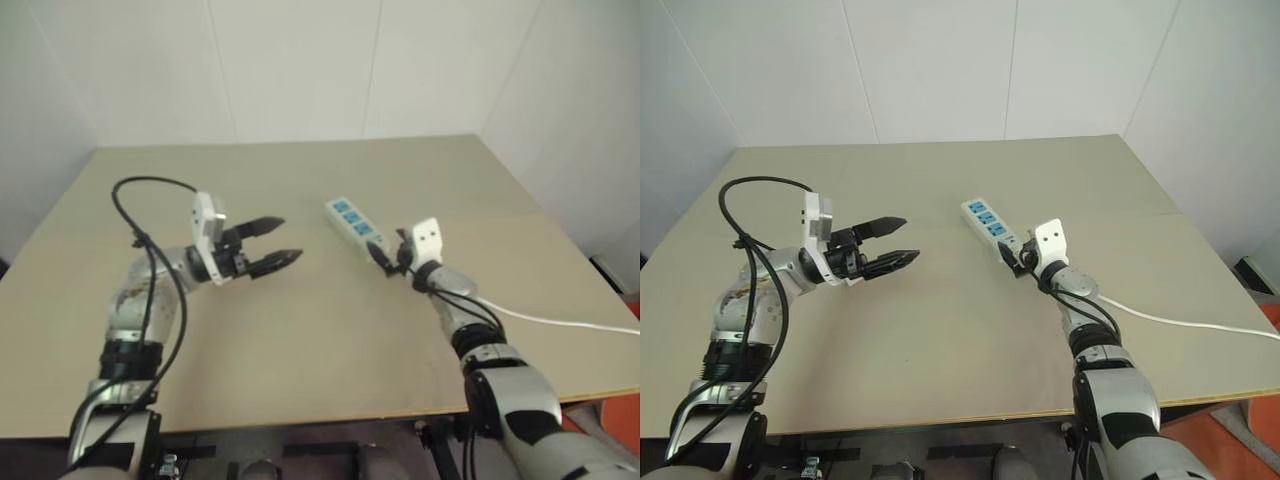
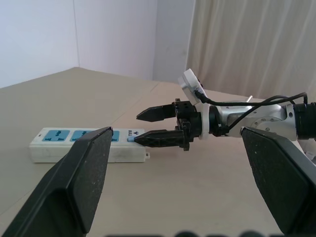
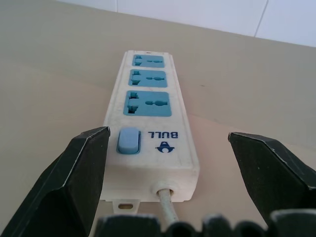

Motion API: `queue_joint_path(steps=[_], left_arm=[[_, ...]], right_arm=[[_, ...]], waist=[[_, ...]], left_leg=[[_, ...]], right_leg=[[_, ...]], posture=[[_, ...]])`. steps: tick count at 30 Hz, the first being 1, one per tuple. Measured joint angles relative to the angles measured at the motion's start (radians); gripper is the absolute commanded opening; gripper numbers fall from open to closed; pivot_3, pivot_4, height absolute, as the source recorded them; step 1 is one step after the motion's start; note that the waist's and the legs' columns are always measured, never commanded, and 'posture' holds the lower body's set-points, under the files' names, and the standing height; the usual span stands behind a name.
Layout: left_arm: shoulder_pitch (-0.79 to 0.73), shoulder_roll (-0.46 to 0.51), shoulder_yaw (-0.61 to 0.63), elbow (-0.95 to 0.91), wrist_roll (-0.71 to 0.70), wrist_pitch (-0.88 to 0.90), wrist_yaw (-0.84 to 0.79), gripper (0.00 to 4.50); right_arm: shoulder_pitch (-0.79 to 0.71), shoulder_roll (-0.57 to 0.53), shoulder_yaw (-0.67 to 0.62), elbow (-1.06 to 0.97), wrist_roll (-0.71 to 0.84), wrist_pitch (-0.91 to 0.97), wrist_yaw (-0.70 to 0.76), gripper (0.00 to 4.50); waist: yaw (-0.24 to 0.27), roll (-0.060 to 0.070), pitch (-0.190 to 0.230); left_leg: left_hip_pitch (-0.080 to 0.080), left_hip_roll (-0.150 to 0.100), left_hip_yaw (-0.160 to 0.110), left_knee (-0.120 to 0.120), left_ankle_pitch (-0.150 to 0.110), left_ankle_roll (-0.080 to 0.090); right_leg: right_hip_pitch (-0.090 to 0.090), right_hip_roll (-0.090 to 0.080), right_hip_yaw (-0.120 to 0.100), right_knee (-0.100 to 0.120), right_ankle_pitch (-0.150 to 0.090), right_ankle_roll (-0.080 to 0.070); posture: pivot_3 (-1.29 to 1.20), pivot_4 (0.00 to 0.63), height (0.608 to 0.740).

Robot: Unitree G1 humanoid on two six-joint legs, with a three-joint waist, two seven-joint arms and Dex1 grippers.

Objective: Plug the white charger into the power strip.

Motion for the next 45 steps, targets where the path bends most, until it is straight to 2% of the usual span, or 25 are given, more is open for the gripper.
queue_joint_path(steps=[6,25,30,37,45], left_arm=[[0.004,-0.002,0.0,-0.007,-0.002,0.002,0.002,4.5],[0.017,-0.003,0.0,-0.032,-0.003,0.007,0.013,4.5],[0.037,-0.003,0.0,-0.045,-0.004,0.022,0.018,4.5],[0.037,-0.006,0.0,-0.052,-0.004,0.023,0.029,4.5],[0.042,-0.006,0.005,-0.075,-0.012,0.041,0.031,4.5]], right_arm=[[-0.002,0.024,-0.014,0.032,0.017,-0.011,0.062,4.45],[-0.057,0.036,-0.016,0.122,-0.015,-0.011,0.036,4.45],[-0.063,0.041,-0.043,0.13,-0.014,-0.005,0.045,3.36],[-0.064,0.045,-0.04,0.13,-0.028,-0.006,0.03,3.36],[0.031,-0.002,-0.037,0.005,-0.013,-0.017,0.192,3.36]], waist=[[-0.011,0.0,0.0],[-0.011,0.0,0.0],[-0.012,0.0,0.0],[-0.012,0.0,0.0],[-0.011,0.0,0.0]], left_leg=[[0.0,0.0,0.0,0.0,0.0,0.0],[0.0,0.0,-0.001,0.0,0.0,0.0],[0.0,0.0,-0.001,0.0,0.0,0.0],[0.0,0.0,-0.001,0.0,0.0,0.0],[-0.001,0.0,-0.001,0.0,0.0,0.0]], right_leg=[[0.0,0.0,0.0,0.0,0.0,0.0],[0.0,0.0,0.0,0.0,0.0,0.0],[0.0,0.0,0.0,0.0,0.0,0.0],[0.0,0.0,0.0,0.0,0.0,0.0],[0.0,0.0,0.0,0.0,0.0,0.0]], posture=[[0.0,0.15,0.74],[0.0,0.15,0.74],[0.0,0.15,0.74],[0.0,0.15,0.74],[0.0,0.15,0.74]])
